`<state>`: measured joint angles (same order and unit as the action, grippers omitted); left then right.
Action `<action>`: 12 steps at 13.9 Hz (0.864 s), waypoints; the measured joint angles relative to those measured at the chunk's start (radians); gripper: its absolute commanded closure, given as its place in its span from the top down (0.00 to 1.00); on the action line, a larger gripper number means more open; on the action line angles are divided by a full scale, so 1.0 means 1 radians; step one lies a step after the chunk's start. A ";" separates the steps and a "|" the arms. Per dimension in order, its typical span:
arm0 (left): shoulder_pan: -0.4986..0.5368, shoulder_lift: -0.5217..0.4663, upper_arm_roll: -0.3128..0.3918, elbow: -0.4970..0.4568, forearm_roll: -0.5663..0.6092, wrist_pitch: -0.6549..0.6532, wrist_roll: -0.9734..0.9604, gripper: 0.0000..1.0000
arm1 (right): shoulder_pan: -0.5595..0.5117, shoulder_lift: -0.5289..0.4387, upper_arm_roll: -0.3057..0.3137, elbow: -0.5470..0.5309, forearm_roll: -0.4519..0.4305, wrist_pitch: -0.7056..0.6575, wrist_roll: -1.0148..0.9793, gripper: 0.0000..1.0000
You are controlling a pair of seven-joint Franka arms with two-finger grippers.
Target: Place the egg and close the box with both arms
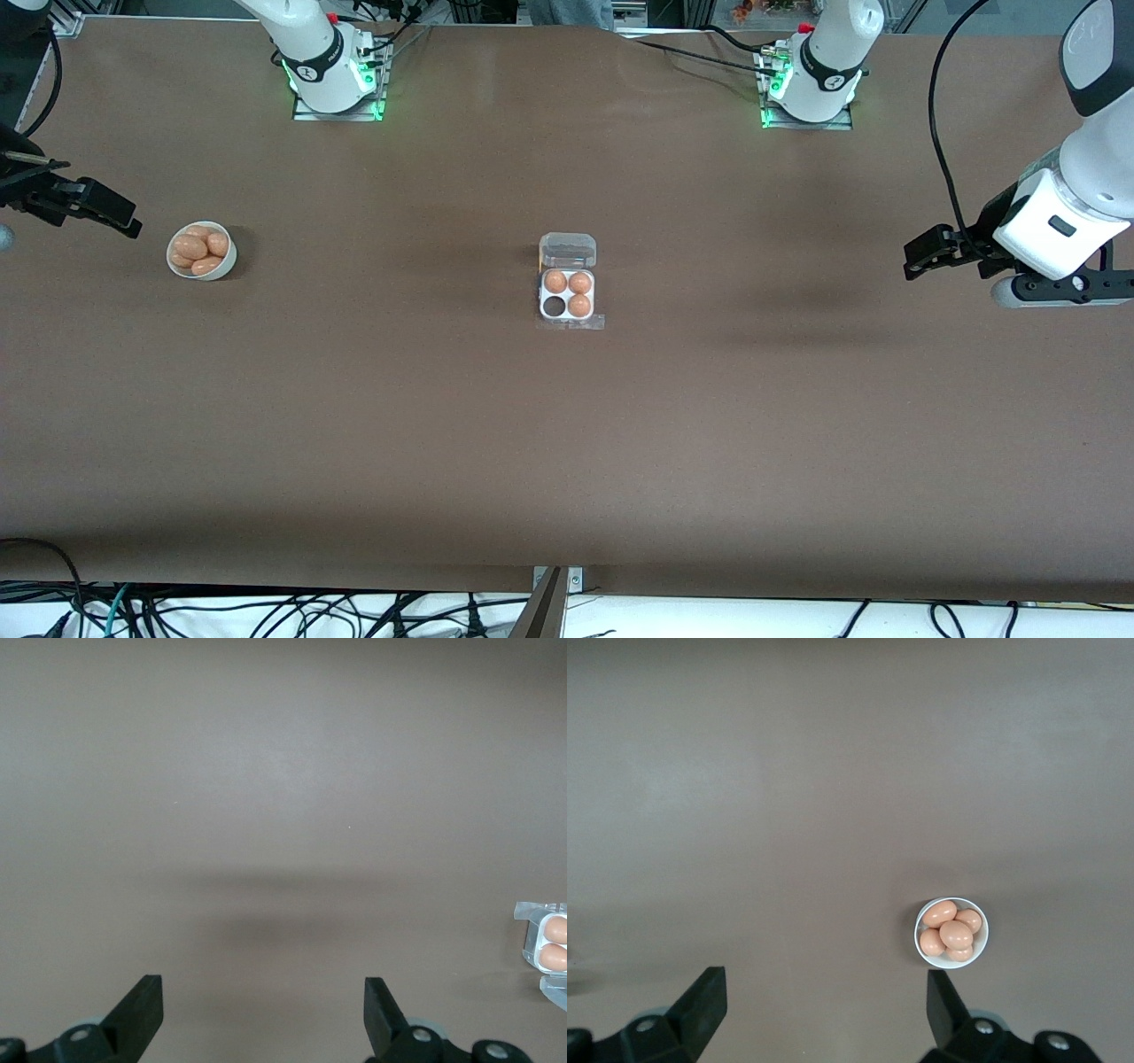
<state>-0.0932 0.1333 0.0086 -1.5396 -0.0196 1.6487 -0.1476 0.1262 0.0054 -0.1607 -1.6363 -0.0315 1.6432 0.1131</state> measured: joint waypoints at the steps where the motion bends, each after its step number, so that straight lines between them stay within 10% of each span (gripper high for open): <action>1: 0.000 0.000 0.000 0.000 0.000 0.000 0.000 1.00 | 0.000 0.000 0.000 0.000 0.000 0.000 0.000 1.00; 12: 0.000 0.001 0.000 0.001 0.000 0.000 0.000 1.00 | -0.040 0.145 -0.046 -0.027 -0.001 -0.036 -0.216 1.00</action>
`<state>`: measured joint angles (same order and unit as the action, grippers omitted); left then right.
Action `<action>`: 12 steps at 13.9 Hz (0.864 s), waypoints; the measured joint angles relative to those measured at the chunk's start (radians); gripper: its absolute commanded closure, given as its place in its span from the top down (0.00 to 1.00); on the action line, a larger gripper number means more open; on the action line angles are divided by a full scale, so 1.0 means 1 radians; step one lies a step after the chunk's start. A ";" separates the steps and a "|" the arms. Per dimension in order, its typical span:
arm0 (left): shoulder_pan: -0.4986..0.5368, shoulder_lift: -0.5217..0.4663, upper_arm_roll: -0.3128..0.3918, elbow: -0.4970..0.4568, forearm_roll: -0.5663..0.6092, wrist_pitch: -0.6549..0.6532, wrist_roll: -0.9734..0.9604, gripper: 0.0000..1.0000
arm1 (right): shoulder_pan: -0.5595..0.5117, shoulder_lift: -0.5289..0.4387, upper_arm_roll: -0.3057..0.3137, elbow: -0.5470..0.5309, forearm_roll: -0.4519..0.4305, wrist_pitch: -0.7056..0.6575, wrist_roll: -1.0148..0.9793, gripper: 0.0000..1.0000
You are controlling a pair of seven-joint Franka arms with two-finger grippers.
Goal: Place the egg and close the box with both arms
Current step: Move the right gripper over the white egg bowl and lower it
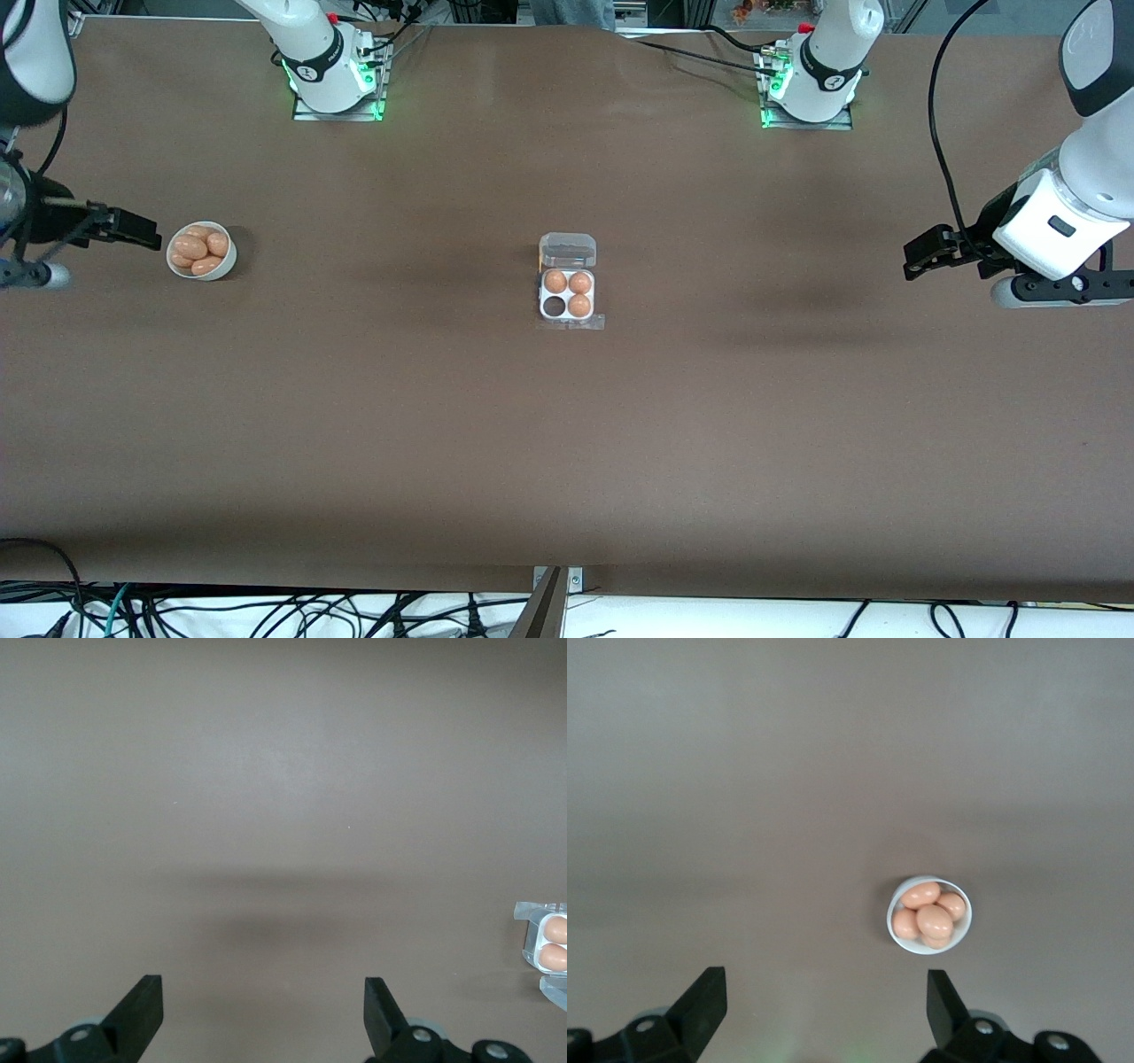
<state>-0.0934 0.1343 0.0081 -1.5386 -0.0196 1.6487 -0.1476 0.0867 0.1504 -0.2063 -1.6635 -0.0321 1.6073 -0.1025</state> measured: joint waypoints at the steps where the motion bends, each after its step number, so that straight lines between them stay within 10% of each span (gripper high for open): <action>1: 0.000 0.000 0.000 0.000 0.000 0.000 0.000 1.00 | -0.016 0.029 -0.013 -0.014 0.000 0.003 -0.024 1.00; 12: 0.000 0.001 0.000 0.000 0.000 0.000 0.000 1.00 | -0.037 0.008 -0.220 -0.569 0.005 0.647 -0.331 1.00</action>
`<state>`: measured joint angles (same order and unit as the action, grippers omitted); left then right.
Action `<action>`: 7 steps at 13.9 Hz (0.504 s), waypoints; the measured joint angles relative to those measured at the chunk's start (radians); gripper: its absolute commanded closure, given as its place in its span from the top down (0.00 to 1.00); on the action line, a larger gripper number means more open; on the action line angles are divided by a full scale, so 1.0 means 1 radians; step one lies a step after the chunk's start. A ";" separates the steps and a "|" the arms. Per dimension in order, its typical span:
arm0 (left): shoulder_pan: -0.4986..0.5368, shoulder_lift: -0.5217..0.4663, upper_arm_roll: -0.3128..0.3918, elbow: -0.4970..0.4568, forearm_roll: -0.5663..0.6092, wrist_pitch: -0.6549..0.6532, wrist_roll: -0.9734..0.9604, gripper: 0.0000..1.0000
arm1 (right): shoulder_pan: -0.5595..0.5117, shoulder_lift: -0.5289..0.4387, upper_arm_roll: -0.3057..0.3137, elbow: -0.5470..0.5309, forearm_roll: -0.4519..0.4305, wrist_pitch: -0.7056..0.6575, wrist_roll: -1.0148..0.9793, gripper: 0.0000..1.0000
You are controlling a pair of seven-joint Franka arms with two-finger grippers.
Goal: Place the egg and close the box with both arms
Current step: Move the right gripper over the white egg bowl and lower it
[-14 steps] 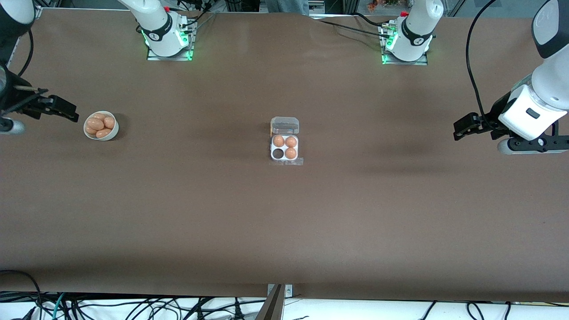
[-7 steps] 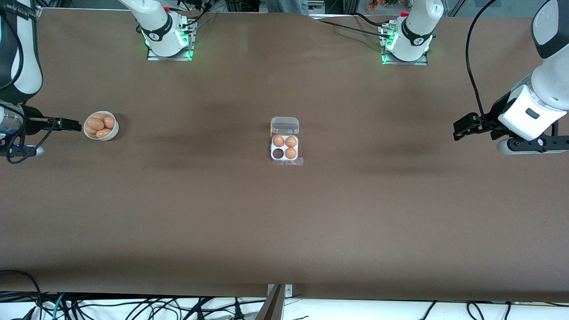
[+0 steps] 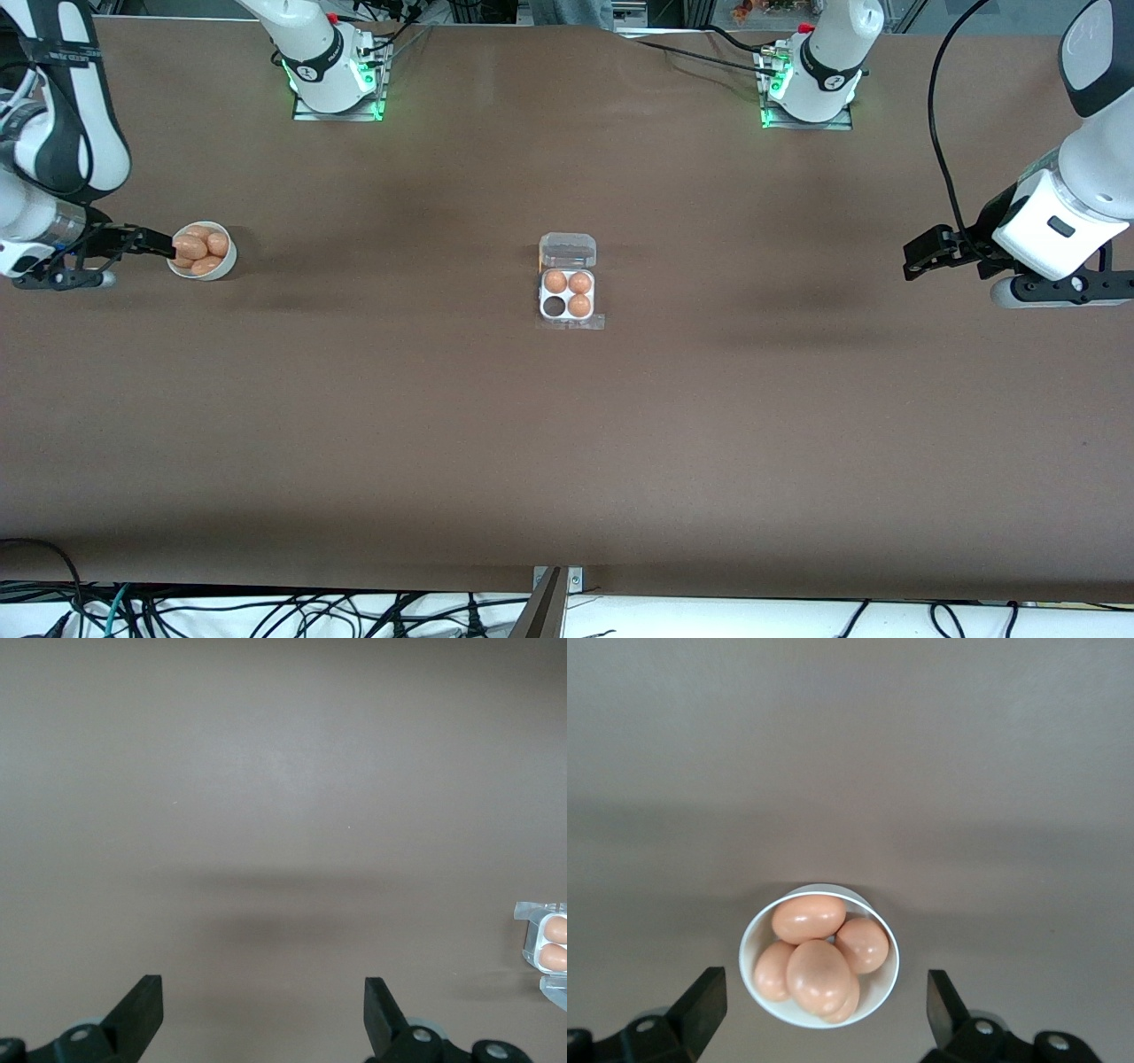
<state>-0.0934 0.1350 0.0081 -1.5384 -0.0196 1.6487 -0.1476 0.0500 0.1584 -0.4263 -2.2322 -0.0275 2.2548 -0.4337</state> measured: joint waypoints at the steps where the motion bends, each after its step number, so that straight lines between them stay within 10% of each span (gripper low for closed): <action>1: 0.000 0.000 0.000 0.000 0.000 0.000 0.000 1.00 | 0.000 0.000 -0.006 -0.027 0.009 0.027 -0.018 1.00; 7: 0.000 0.000 0.001 0.000 0.000 0.000 0.000 1.00 | 0.000 0.007 -0.016 -0.079 0.059 0.042 -0.088 1.00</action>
<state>-0.0933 0.1351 0.0092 -1.5384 -0.0196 1.6487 -0.1476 0.0501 0.1658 -0.4420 -2.3110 0.0315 2.2964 -0.5215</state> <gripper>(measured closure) 0.000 0.000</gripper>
